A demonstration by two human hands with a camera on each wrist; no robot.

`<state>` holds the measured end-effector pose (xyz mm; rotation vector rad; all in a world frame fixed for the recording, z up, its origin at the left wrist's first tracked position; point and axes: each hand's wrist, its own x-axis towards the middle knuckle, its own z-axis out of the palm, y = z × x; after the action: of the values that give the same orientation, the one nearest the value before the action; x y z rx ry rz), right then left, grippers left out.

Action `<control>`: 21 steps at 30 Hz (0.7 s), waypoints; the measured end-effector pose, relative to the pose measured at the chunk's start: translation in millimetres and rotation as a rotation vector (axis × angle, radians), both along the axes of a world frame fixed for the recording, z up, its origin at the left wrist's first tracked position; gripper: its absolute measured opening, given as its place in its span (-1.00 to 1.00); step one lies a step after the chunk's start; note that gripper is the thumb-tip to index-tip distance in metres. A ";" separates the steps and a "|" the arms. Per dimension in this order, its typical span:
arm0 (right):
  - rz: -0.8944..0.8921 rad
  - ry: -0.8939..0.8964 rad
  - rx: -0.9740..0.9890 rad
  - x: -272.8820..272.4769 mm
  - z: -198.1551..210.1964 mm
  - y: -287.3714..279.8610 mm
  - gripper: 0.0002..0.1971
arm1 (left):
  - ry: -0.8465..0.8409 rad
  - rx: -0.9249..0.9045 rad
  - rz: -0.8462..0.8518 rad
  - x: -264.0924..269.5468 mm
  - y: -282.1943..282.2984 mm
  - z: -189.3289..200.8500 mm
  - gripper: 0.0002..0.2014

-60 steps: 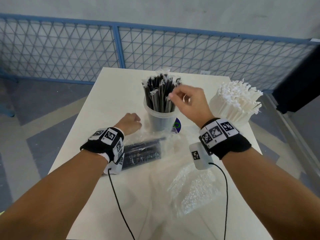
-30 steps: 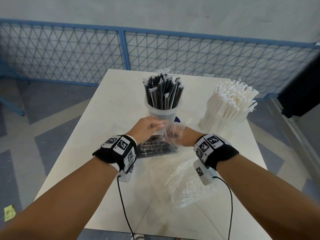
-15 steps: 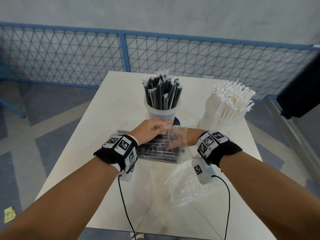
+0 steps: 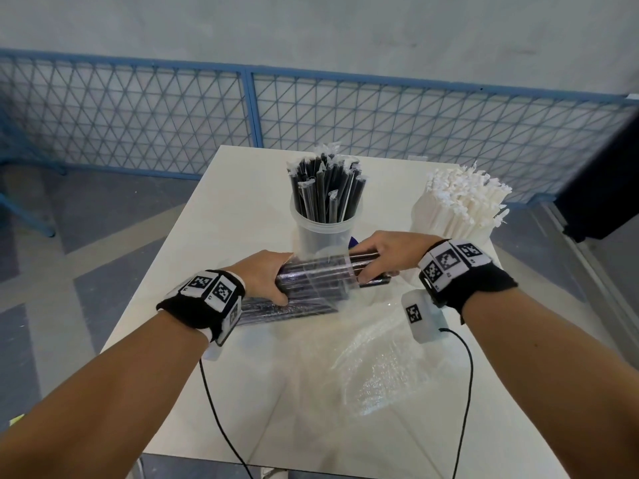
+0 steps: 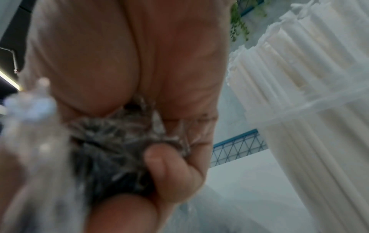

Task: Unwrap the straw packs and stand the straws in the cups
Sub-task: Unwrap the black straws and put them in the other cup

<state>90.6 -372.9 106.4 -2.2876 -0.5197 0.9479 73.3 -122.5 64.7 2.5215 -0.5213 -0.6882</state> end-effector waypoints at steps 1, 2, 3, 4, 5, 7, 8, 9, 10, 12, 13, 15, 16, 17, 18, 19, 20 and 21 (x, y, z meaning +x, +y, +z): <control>-0.045 0.004 0.050 1.5 0.8 -2.8 -0.68 | -0.008 -0.014 0.023 -0.2 1.4 -0.2 -0.50; -0.118 0.012 0.134 2.9 0.3 -5.7 -0.69 | -0.012 -0.034 0.051 0.0 2.5 -0.6 -0.54; -0.210 0.018 0.247 3.7 -1.6 -7.6 -0.71 | -0.013 -0.058 0.084 0.3 3.7 -1.1 -0.56; -0.316 0.019 0.374 2.9 -3.2 -7.5 -0.71 | -0.014 -0.087 0.121 0.6 4.8 -1.8 -0.56; -0.430 0.016 0.511 1.9 -6.1 -5.6 -0.70 | -0.009 -0.119 0.162 0.9 5.4 -2.2 -0.57; -0.628 0.068 0.822 -1.4 -14.4 2.2 -0.54 | 0.018 -0.195 0.234 1.7 4.6 -1.7 -0.60; -0.690 0.111 0.957 -3.2 -18.1 7.6 -0.44 | 0.032 -0.230 0.250 1.9 3.0 -0.4 -0.61; -0.722 0.149 1.049 -4.6 -21.2 13.3 -0.42 | 0.044 -0.249 0.247 2.0 0.8 1.0 -0.61; -0.731 0.175 1.082 -6.1 -23.6 19.3 -0.48 | 0.049 -0.256 0.236 2.2 -1.7 2.3 -0.61; -0.749 0.161 1.027 -9.9 -25.9 30.1 -0.71 | 0.056 -0.249 0.206 2.8 -5.6 3.4 -0.60; -0.794 0.149 1.006 -11.0 -25.9 34.5 -0.80 | 0.070 -0.249 0.197 2.7 -7.2 3.5 -0.59; -0.902 0.160 1.043 -10.4 -26.7 40.8 -0.90 | 0.107 -0.263 0.181 2.5 -9.0 2.7 -0.58; -0.947 0.170 1.078 -9.4 -26.6 42.6 -0.92 | 0.116 -0.262 0.168 2.1 -9.0 1.9 -0.57; -0.982 0.173 1.113 -8.0 -25.9 43.2 -0.94 | 0.123 -0.253 0.161 1.2 -8.3 0.4 -0.55; -1.009 0.169 1.154 -5.3 -25.4 42.3 -0.94 | 0.130 -0.245 0.158 0.3 -6.7 -1.2 -0.53; -1.036 0.156 1.194 -2.5 -23.9 40.2 -0.88 | 0.134 -0.239 0.165 -0.5 -4.2 -3.8 -0.51; -1.070 0.148 1.229 0.6 -22.8 37.4 -0.81 | 0.131 -0.229 0.173 -1.3 -1.6 -6.6 -0.50; -1.110 0.145 1.257 3.2 -21.0 35.5 -0.77 | 0.130 -0.216 0.182 -1.8 0.8 -8.8 -0.52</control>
<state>93.8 -337.5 85.4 -1.0046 0.2378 0.0764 71.5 -121.7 55.9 2.2707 -0.2989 -0.6820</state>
